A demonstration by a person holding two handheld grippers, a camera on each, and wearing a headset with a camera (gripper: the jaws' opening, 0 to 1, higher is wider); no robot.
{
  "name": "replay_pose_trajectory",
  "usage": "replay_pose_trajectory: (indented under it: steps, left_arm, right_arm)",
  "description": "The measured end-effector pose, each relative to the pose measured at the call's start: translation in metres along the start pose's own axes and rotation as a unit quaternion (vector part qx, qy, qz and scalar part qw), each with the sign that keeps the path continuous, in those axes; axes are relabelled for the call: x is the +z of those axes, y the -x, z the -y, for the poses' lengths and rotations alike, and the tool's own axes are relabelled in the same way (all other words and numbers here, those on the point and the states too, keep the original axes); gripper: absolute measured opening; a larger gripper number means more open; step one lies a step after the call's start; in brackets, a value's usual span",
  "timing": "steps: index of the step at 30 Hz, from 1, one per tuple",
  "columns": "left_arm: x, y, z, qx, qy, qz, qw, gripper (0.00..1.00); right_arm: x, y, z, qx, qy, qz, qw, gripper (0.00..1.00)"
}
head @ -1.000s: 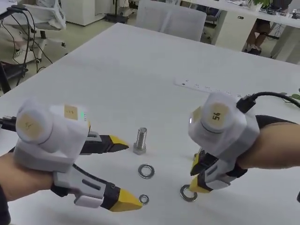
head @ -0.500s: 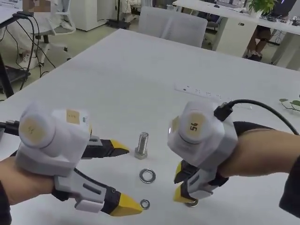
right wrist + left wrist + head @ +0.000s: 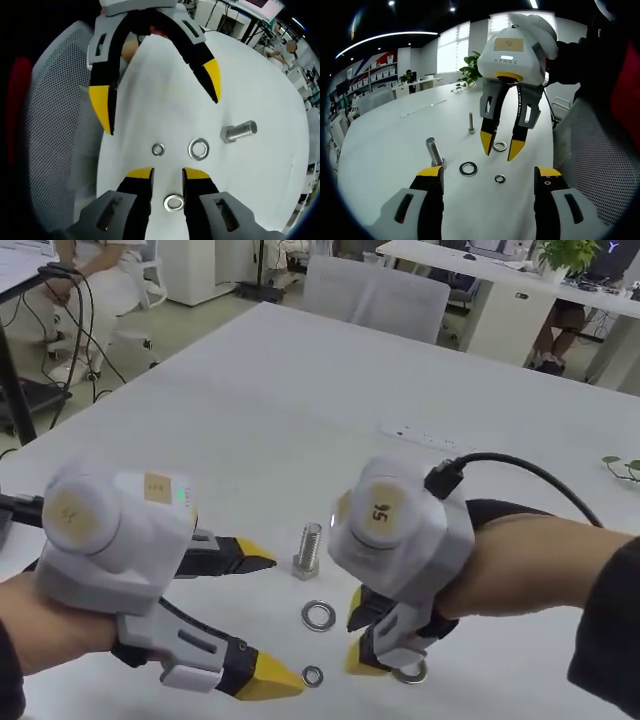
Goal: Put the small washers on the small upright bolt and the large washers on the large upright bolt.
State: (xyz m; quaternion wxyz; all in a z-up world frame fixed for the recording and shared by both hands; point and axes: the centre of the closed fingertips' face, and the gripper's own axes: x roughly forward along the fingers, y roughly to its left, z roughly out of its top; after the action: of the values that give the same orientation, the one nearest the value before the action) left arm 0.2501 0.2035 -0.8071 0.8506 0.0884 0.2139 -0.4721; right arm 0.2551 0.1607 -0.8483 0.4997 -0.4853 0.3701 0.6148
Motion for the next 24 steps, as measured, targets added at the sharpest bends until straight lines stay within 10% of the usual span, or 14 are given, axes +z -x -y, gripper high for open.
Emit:
replay_pose_trajectory:
  steps: [24]
  left_arm:
    - [-0.003, 0.002, 0.0, 0.002, 0.002, 0.001, 1.0, 0.73]
  right_arm:
    - [0.014, -0.012, -0.002, 0.015, 0.011, 0.004, 0.9998, 0.26]
